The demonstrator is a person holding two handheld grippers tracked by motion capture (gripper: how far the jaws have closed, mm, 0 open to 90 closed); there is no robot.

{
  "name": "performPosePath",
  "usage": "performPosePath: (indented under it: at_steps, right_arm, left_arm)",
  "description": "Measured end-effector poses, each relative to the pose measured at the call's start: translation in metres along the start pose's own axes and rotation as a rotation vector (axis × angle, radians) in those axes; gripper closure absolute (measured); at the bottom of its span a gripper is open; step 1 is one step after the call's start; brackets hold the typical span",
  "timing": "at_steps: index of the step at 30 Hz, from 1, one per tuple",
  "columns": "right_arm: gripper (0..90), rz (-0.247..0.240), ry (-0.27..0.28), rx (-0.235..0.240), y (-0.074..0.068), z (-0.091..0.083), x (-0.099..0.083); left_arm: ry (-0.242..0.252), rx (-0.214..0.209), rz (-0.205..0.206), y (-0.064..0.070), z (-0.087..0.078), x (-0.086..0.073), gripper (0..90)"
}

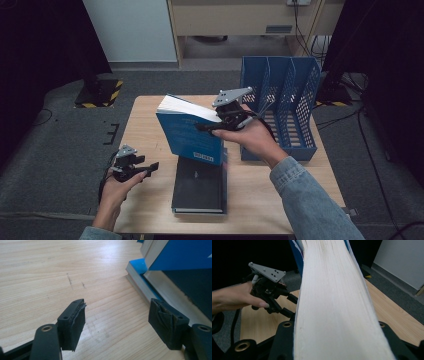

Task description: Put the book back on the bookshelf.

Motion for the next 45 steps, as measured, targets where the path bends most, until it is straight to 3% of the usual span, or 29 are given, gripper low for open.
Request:
performPosePath:
  at_steps: [12,19,28,30,34,39,42,45]
  right_arm:
    - [60.2,0.010,0.023,-0.012,0.003,0.001,0.001]
    - [60.7,0.117,0.030,-0.052,0.017,0.006,0.004]
    - [60.6,0.346,0.048,-0.096,0.043,0.014,0.007]
    - [60.7,0.377,0.057,-0.103,0.049,0.014,0.007]
    - [60.6,0.412,0.071,-0.134,0.057,0.011,0.008]
    - [60.7,0.459,0.095,-0.153,0.067,0.005,0.009]
    - [60.6,0.465,0.097,-0.162,0.069,0.002,0.008]
    - [60.5,0.463,0.101,-0.169,0.071,-0.003,0.009]
  left_arm:
    - [-0.019,0.013,-0.001,-0.003,0.003,-0.006,26.8]
    - [-0.059,0.053,0.024,-0.009,0.007,-0.011,22.2]
    - [-0.057,0.060,0.011,-0.015,0.005,-0.011,20.6]
    - [-0.057,0.060,0.010,-0.016,0.005,-0.011,20.2]
    - [-0.066,0.077,0.013,-0.019,0.007,-0.013,17.8]
    - [-0.103,0.139,0.040,-0.029,0.010,-0.016,13.3]
    - [-0.103,0.145,0.037,-0.031,0.010,-0.017,12.0]
    - [-0.102,0.148,0.005,-0.040,0.011,-0.018,11.6]
Point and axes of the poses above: each handheld gripper's, and its own axes: z roughly forward along the jaws, x roughly out of its top, y roughly to its right, the point moved 10 cm from there along z, roughly forward along the jaws, and after that the axes turned 12 degrees about -z, right-handed, at the moved point
